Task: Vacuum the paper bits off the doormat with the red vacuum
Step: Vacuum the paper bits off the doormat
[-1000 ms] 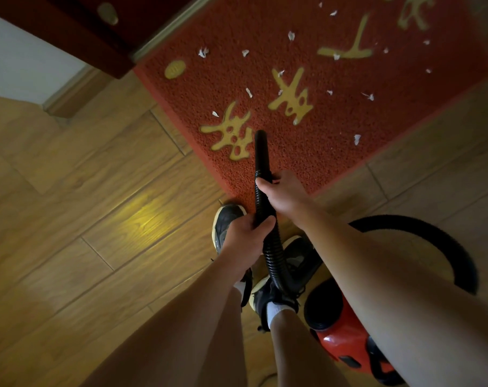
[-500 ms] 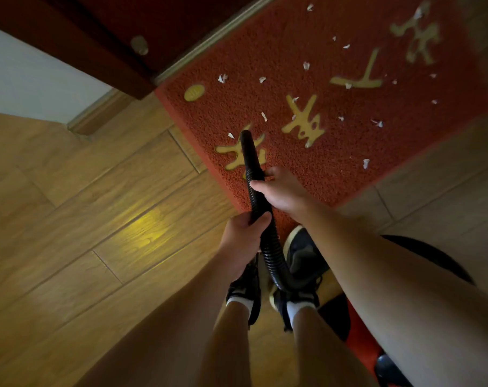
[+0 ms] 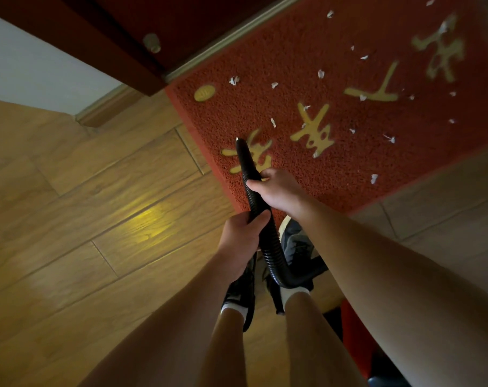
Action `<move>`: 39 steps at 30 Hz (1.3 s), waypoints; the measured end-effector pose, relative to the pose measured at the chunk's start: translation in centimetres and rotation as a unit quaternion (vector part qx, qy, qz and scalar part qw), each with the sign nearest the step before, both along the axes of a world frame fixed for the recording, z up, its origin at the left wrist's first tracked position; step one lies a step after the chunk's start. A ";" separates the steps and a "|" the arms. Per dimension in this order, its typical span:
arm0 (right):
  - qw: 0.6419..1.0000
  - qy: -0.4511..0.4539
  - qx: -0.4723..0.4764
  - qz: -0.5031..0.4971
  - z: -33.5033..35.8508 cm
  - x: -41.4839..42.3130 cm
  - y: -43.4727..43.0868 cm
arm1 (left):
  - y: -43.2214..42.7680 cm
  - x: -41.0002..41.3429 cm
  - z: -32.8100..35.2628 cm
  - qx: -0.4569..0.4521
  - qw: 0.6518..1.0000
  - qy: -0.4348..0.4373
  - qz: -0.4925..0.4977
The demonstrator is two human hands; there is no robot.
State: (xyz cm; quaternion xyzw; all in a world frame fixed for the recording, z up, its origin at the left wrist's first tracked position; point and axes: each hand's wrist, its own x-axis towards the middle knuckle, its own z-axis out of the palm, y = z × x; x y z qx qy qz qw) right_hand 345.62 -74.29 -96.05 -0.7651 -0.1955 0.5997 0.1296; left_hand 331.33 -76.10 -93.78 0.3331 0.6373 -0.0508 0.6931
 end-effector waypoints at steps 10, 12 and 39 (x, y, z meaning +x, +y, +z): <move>1.000 0.001 -0.002 -0.024 -0.3 1.9 -0.4 | 0.3 2.0 0.1 0.008 0.999 0.009 -0.030; 0.999 -0.001 -0.002 -0.041 -0.2 2.6 -0.8 | 0.3 2.7 0.3 0.001 0.999 0.006 -0.040; 0.996 -0.001 0.017 -0.087 -0.8 9.3 1.3 | 3.4 8.8 0.7 0.003 0.998 -0.021 -0.053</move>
